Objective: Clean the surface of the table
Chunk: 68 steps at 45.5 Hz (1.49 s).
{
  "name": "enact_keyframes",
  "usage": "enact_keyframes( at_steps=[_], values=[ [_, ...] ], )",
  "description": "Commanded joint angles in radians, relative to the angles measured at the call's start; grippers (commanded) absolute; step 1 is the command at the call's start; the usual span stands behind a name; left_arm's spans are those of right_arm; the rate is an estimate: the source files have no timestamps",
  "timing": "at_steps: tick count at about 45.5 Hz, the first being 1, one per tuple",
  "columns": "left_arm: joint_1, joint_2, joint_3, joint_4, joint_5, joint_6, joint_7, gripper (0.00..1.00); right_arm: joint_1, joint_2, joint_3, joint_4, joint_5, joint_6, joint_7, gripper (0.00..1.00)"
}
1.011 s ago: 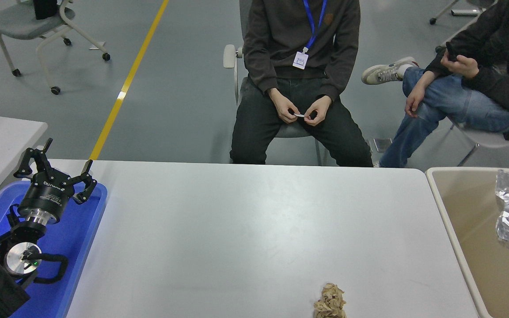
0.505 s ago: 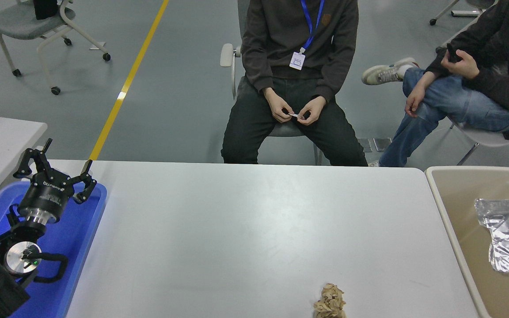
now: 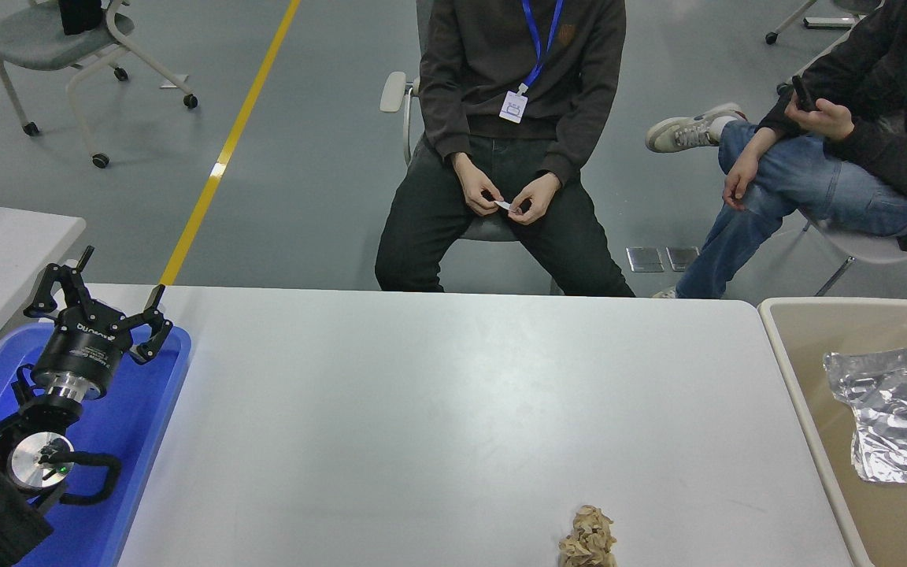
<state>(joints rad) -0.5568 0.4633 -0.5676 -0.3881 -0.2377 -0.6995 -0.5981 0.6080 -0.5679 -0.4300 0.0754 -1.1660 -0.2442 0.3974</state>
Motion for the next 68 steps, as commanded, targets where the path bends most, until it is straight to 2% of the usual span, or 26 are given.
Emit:
enact_keyframes(
  at_steps=[1, 33, 35, 37, 40, 42, 47, 49, 60, 68],
  values=[
    [0.000, 0.000, 0.000, 0.000, 0.000, 0.000, 0.000, 1.00, -0.001, 0.026, -0.004, -0.036, -0.001, 0.003, -0.006, 0.00],
    [0.000, 0.000, 0.000, 0.000, 0.000, 0.000, 0.000, 1.00, 0.002, 0.040, -0.010, -0.040, 0.006, 0.003, -0.009, 0.00],
    [0.000, 0.000, 0.000, 0.000, 0.001, 0.000, 0.000, 1.00, 0.002, 0.040, -0.007, -0.040, 0.008, 0.003, -0.009, 0.19],
    [0.000, 0.000, -0.002, 0.000, 0.001, 0.000, 0.000, 1.00, 0.002, 0.040, -0.006, -0.042, 0.008, 0.003, -0.009, 0.31],
    [0.000, 0.000, 0.000, 0.000, 0.001, 0.000, 0.000, 1.00, 0.006, 0.042, -0.001, -0.055, 0.008, 0.002, -0.009, 0.61],
    [0.000, 0.000, 0.000, 0.000, 0.000, 0.000, 0.000, 1.00, 0.006, 0.042, 0.002, -0.065, 0.008, 0.002, -0.009, 0.64],
    [-0.002, 0.000, 0.000, 0.000, 0.000, 0.000, 0.000, 1.00, 0.006, 0.042, 0.008, -0.066, 0.014, 0.002, -0.009, 0.83],
    [-0.002, 0.000, 0.000, 0.000, 0.000, 0.000, 0.000, 1.00, 0.006, 0.040, 0.007, -0.066, 0.031, 0.002, -0.009, 1.00],
    [-0.002, 0.000, 0.000, 0.000, 0.000, 0.000, 0.000, 1.00, 0.004, 0.036, 0.008, -0.068, 0.138, 0.002, -0.011, 1.00],
    [0.000, 0.000, 0.000, 0.000, 0.000, 0.000, 0.000, 1.00, 0.022, 0.026, 0.036, -0.051, 0.276, 0.002, -0.012, 1.00]
  ],
)
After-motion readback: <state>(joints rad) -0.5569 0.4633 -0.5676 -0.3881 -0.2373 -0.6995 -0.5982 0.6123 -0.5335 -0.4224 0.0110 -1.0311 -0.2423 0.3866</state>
